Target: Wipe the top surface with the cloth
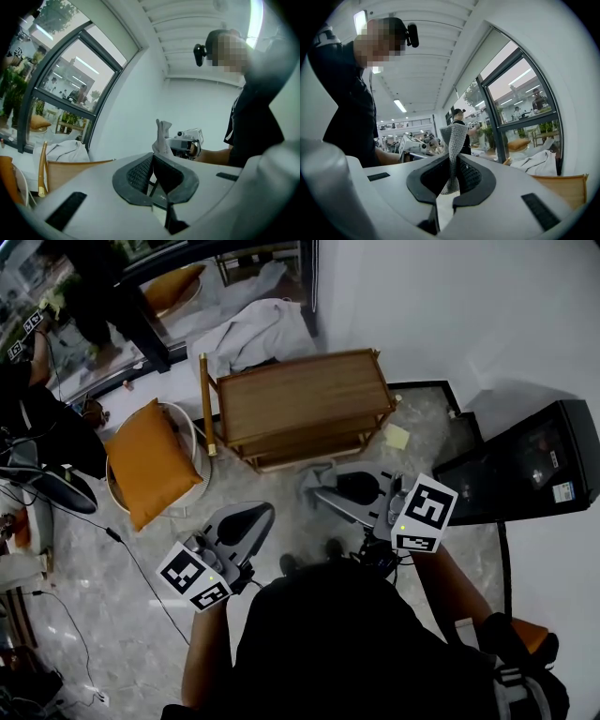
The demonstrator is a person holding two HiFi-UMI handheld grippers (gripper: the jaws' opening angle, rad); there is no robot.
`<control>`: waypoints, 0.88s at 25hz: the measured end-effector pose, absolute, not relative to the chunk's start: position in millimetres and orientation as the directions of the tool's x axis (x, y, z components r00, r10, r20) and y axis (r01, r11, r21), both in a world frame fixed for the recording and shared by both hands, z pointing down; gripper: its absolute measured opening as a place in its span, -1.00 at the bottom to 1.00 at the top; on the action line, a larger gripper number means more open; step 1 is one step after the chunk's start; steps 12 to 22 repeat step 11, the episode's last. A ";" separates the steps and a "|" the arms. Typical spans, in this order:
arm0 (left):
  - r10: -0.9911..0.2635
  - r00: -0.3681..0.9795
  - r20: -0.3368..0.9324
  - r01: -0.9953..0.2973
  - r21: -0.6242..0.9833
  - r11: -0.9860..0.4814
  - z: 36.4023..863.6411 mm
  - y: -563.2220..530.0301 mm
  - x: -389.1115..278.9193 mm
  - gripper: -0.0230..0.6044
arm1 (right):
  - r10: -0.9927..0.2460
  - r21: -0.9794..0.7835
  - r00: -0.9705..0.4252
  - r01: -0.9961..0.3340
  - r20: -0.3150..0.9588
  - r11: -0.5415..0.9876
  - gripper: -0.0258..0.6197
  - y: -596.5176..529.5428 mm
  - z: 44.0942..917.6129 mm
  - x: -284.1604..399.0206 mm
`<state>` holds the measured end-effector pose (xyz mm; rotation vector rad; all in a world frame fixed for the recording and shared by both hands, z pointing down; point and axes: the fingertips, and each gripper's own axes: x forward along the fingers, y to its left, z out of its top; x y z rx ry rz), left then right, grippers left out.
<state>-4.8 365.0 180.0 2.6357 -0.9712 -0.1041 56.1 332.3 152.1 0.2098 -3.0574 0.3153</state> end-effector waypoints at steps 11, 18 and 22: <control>-0.643 0.764 0.049 -0.617 0.345 -0.707 185.6 368.9 -9.1 -0.89 | -0.144 -0.199 -0.986 -0.158 0.083 0.967 -0.82 333.7 155.4 55.3; -0.643 0.764 0.049 -0.617 0.345 -0.707 185.6 368.9 -9.1 -0.89 | -0.144 -0.199 -0.986 -0.158 0.083 0.967 -0.82 333.7 155.4 55.3; -0.643 0.764 0.049 -0.617 0.345 -0.707 185.6 368.9 -9.1 -0.89 | -0.144 -0.199 -0.986 -0.158 0.083 0.967 -0.82 333.7 155.4 55.3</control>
